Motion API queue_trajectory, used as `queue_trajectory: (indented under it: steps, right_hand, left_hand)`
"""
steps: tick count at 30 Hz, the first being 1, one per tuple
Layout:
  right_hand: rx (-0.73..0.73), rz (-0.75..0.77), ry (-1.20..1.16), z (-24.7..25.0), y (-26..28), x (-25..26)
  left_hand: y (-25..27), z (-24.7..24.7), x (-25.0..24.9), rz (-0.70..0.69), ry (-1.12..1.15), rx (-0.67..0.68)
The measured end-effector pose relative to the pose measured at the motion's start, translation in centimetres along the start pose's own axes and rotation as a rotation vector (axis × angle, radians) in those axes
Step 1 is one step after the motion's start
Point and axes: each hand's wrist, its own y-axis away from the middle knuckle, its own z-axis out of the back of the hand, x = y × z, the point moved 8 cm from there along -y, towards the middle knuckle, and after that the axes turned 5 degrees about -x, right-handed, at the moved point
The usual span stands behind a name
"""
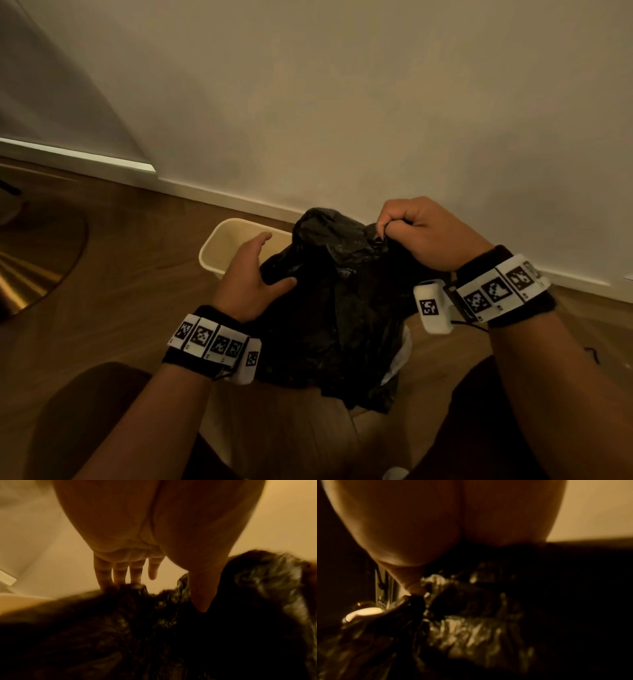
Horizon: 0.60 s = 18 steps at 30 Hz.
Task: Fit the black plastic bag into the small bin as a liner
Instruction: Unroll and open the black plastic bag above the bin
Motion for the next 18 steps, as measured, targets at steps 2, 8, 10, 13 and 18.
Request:
queue_trajectory:
  steps: [2,8,10,13,18]
  right_hand:
    - [0.054,0.048,-0.075,0.0,0.5,1.9]
    - [-0.147,0.074,-0.075,2.5,0.1,1.4]
    - [-0.333,0.010,0.077,4.6,0.0,-1.3]
    - [-0.528,-0.155,0.226,6.7,0.7,-5.2]
    - [-0.528,-0.144,0.231,5.3,0.7,-4.4]
  left_hand:
    - [0.1,-0.9,-0.7,-0.019,0.071,0.014]
    - [0.7,-2.3,-3.8,-0.161,0.209,0.113]
    - [0.9,-2.2,-3.7,-0.157,0.163,0.186]
    - [1.3,-2.2,-3.4,-0.142,0.163,0.352]
    - [1.2,-1.5,-2.4,-0.032,0.220,0.341]
